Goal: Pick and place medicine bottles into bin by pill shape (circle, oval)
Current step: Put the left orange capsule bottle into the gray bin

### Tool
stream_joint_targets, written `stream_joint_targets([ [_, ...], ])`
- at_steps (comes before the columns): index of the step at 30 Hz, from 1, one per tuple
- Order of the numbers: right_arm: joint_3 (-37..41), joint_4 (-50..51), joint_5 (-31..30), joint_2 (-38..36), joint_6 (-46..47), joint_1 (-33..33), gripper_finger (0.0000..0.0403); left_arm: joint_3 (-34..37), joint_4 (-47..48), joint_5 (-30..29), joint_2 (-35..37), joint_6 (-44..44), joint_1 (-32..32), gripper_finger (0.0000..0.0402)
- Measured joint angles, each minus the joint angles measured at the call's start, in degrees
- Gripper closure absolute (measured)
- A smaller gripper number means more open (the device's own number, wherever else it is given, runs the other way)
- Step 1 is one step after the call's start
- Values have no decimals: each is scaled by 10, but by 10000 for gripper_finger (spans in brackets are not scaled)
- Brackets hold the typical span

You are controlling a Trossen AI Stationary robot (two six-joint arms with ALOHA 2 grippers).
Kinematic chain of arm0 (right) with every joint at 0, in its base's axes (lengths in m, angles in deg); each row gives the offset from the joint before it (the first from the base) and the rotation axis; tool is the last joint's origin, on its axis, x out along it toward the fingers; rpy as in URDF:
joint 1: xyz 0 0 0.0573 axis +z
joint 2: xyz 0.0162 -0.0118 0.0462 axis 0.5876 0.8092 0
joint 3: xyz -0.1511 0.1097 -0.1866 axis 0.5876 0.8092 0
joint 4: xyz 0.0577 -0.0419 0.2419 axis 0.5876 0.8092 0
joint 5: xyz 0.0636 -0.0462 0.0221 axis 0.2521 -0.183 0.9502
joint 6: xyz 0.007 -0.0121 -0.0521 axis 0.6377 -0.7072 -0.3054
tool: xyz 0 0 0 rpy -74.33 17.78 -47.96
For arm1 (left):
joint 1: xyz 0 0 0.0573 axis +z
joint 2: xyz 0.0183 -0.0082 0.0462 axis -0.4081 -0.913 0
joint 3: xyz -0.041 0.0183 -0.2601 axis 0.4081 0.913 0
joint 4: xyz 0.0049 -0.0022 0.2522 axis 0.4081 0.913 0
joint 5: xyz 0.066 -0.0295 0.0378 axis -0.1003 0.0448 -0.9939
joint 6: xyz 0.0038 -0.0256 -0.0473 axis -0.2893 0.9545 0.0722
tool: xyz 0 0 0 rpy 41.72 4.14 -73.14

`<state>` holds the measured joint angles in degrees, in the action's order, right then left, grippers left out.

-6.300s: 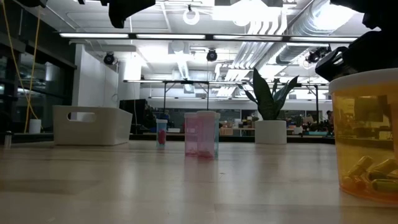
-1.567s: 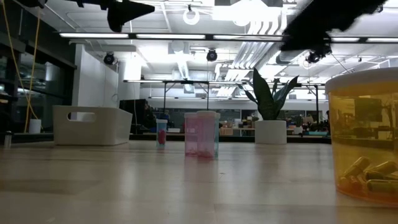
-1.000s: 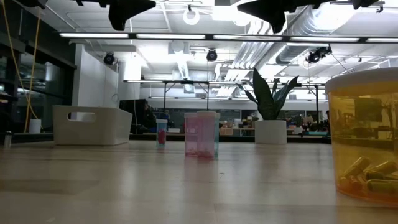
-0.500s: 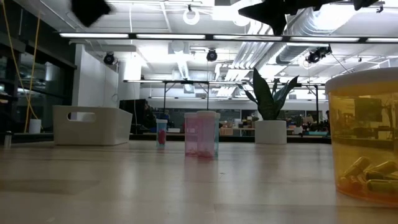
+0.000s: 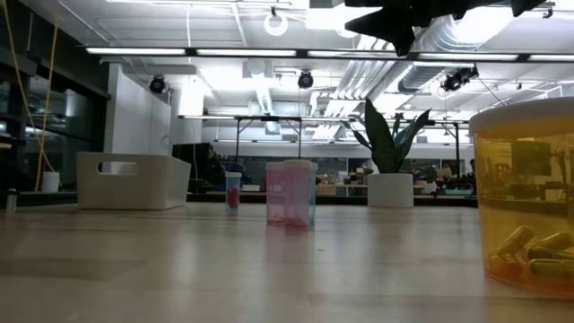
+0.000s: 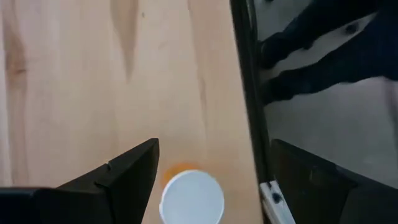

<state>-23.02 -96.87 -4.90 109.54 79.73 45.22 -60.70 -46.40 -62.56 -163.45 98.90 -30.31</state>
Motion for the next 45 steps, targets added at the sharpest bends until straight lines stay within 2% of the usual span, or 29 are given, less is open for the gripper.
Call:
stream_joint_targets([
  [5, 0, 8, -1, 0, -1, 0, 201, -54, 86, -19, -74, 4, -17, 108],
  [14, 0, 30, -2, 0, 14, 0, 201, -64, 116, 8, -136, 61, -33, 108],
  [17, 0, 30, -2, 0, 14, 0, 201, -64, 139, 8, -137, 89, -39, 108],
  [27, 0, 33, -2, 0, 14, 0, 201, -64, 135, 16, -136, 89, -49, 112],
  [39, 0, 51, -2, 0, 14, 0, 201, -64, 137, 13, -135, 60, -41, 212],
  [45, 0, 59, -2, 0, 14, 0, 201, -64, 155, -2, -101, 13, 0, 207],
])
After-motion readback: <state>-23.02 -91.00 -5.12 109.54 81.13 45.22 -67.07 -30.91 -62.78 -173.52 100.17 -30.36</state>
